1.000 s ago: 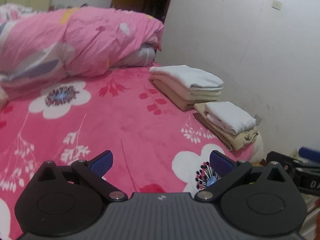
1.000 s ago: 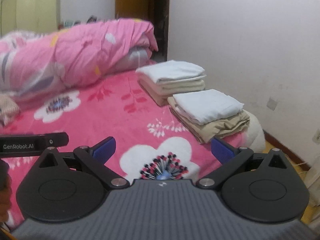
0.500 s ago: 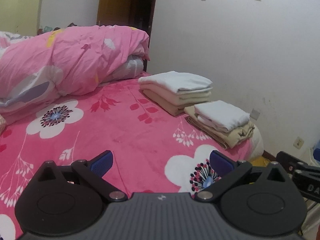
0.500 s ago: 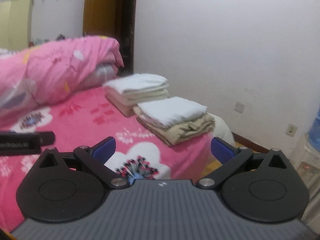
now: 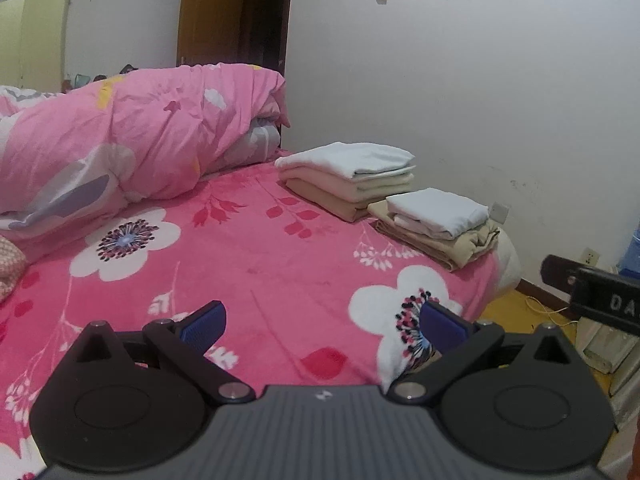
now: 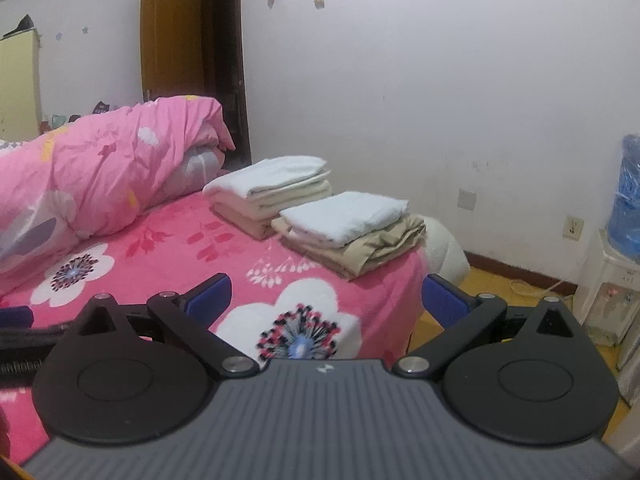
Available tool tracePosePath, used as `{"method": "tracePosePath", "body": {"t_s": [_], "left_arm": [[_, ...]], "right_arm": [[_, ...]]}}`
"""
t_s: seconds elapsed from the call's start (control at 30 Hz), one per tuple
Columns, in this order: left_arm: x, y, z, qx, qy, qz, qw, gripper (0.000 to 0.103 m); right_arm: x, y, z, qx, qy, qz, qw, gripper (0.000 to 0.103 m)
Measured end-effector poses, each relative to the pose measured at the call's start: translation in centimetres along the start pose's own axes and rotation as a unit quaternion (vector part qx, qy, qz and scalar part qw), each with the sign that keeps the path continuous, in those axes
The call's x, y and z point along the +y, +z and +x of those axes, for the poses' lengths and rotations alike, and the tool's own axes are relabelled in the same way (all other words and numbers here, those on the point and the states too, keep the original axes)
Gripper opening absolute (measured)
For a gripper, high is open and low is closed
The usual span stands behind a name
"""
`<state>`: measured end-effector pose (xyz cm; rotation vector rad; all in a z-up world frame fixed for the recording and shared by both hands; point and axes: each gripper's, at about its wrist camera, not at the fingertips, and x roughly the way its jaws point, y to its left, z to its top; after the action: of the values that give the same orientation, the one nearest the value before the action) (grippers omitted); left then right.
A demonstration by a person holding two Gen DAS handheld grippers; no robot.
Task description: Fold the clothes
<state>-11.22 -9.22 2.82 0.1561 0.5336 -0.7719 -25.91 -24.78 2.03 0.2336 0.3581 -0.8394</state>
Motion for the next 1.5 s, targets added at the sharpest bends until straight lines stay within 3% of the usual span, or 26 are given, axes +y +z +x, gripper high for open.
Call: {"method": "tracePosePath", "body": {"t_s": [0.2,0.33,0.67,1.03,1.5], "left_arm": [[0.9,-1.8,-1.3,0.008,-0.054,0.021,0.9983,0.103],[0.7,-2.6,-1.5,0.014,-0.070,0.028,0.9971,0.103],[0.6,-1.7,-1.5,0.005,-0.051,0.020,0.9985,0.103],[0.5,0.7,-1.9,-0.019,-0.045,0.014,0.9987,0.103],[0.6,1.2,-2.0,-0.028,-0.038,0.012,0.9988,0.103]], "right_arm": [[2.3,-1.4,-1.6,0.024,-0.019,-0.008,0.999,0.102],[3.0,-2.6,-2.9,0.022,-0.045,-0.019,0.999,0.102],[2.6,-1.7,-4.3,-0.025,-0.084,-0.025,0.996,0.102],[2.8,0.3,-5.0,-0.060,-0.089,-0.023,0.994,0.102],[3.5,0.5,-5.6,-0.076,-0.088,-0.034,0.993,0.102]]}}
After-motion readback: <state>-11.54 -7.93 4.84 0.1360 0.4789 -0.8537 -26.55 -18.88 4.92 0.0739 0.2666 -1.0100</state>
